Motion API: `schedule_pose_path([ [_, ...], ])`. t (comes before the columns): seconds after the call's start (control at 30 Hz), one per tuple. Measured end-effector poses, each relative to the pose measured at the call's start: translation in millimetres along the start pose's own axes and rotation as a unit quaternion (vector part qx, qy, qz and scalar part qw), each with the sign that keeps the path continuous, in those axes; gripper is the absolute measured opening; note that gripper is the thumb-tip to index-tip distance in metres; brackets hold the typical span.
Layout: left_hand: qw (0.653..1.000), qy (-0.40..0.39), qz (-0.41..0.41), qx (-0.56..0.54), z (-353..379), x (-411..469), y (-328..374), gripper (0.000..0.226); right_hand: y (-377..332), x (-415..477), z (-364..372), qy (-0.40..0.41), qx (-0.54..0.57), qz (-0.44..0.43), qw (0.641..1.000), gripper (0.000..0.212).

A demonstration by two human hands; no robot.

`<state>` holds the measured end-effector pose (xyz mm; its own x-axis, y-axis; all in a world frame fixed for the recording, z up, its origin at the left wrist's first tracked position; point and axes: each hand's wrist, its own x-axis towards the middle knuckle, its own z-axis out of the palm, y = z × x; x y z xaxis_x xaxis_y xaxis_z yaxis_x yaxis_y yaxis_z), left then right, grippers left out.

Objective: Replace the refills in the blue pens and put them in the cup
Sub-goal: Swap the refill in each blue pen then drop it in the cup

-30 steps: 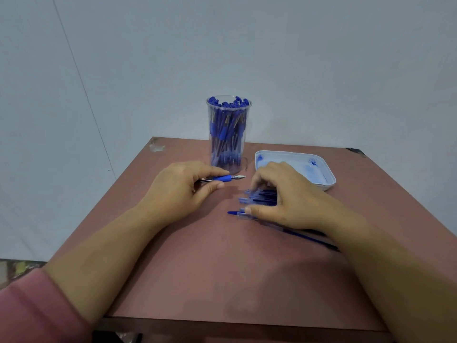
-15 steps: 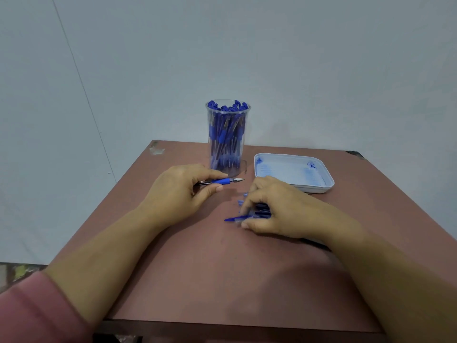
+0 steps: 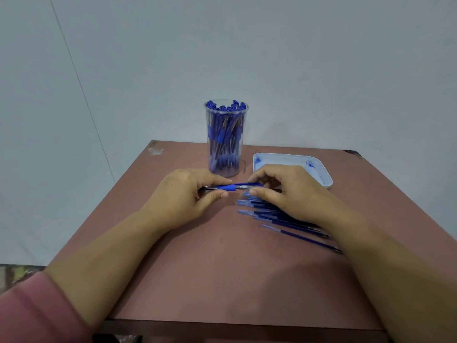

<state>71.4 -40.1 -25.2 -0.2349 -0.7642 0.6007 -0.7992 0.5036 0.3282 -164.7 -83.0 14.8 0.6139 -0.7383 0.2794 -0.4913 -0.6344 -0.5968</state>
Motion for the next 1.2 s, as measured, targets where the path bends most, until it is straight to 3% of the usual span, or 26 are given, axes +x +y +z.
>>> schedule_pose_path([
  [0.47,0.999,0.036,0.023,0.002,0,-2,11,0.032,4,2,17,0.062,0.054,-0.030,0.996,0.014],
  [0.63,0.999,0.029,0.009,0.038,3,0,18,0.040,6,11,10,0.052,0.093,0.009,0.994,0.009],
  [0.77,0.992,-0.022,-0.041,0.116,7,-8,35,0.074,13,14,-2,0.128,0.196,0.063,0.970,0.017],
  [0.9,0.964,-0.142,-0.130,0.182,2,-18,52,0.102,16,14,-7,0.211,0.263,0.087,0.937,0.017],
  [1.03,0.934,-0.234,-0.165,0.215,1,-30,56,0.108,8,15,-7,0.262,0.254,0.056,0.929,0.019],
  [1.2,0.937,-0.218,-0.198,0.188,6,-43,56,0.101,-9,27,-23,0.332,0.262,-0.009,0.906,0.015],
])
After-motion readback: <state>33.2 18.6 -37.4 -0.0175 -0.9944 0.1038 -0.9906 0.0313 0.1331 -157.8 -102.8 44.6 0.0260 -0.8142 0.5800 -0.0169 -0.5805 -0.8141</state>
